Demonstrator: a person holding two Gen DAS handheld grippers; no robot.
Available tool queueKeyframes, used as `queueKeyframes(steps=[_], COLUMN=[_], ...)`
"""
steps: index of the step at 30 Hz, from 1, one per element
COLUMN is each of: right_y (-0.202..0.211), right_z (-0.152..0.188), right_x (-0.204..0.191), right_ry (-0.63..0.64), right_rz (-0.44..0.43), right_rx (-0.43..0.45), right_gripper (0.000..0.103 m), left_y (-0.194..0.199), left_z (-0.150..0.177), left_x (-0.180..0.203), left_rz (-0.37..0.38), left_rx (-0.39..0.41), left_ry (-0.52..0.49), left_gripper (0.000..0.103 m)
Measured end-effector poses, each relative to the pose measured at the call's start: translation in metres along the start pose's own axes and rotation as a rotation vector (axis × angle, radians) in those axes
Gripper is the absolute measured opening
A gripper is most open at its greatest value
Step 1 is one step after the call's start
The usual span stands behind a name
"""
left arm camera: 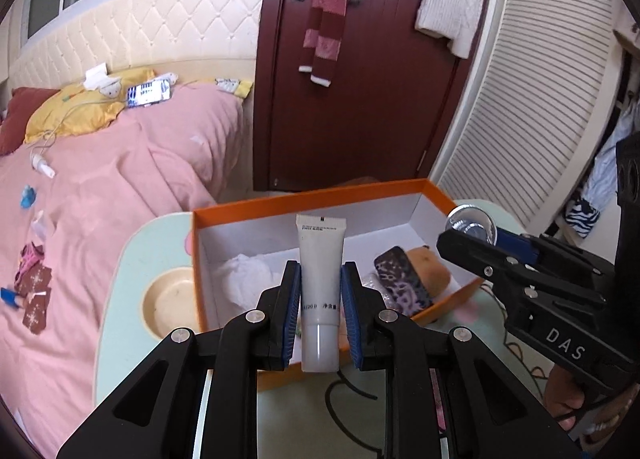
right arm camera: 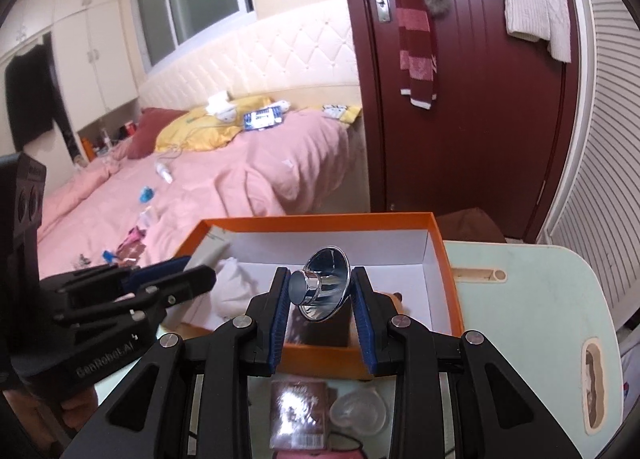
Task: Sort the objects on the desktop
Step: 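Carry the tube and glass cup into the orange box and open both tools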
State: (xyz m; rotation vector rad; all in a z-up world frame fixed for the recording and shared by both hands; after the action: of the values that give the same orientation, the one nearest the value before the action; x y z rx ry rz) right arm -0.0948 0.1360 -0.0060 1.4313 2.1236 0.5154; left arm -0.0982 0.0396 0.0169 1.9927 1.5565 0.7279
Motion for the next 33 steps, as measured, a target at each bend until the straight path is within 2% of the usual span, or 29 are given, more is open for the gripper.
queueKeyframes(steps=[5, 10, 16, 30, 31, 32, 33], right_y=[-0.018, -0.035, -0.036, -0.038, -0.038, -0.037, -0.037], right_z=[0.008, 0.016, 0.019, 0.019, 0.019, 0.019, 0.018], right_x=[0.006, 0.012, 0.010, 0.014, 0.014, 0.014, 0.015], right_ry=[-0.012, -0.019, 0.049, 0.058, 0.059, 0.059, 0.057], right_rz=[0.012, 0.027, 0.070, 0.082, 0.085, 0.089, 0.101], right_rx=[-0.045, -0.088, -0.073, -0.058, -0.053, -0.047, -0.035], right_gripper=[0.029, 0.030, 0.030, 0.030, 0.030, 0.040, 0.043], left_y=[-0.018, -0.025, -0.030, -0.030, -0.030, -0.030, -0.030], left_z=[0.011, 0.013, 0.013, 0.013, 0.013, 0.013, 0.012], left_x=[-0.002, 0.002, 0.006, 0.006, 0.006, 0.006, 0.005], left_rz=[0.007, 0.016, 0.013, 0.012, 0.010, 0.008, 0.006], left_rx=[-0.044, -0.040, -0.042, -0.021, -0.015, -0.010, -0.009], left_ry=[0.018, 0.004, 0.000, -0.002, -0.003, -0.003, -0.001], left_gripper=[0.022, 0.022, 0.022, 0.022, 0.023, 0.023, 0.024])
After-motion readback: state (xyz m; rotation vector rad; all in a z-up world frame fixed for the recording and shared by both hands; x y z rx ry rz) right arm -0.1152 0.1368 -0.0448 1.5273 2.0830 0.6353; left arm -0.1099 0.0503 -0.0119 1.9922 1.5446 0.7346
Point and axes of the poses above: each gripper's, at about its wrist camera, not at the fingertips, and y roughly against the way its jaws point, x to its right, z to its underside, the point moved 9 cm from there along -y, roughly the way its jaws point, and after that the axes turned 5 degrees about -z, right-handed, at the moved point
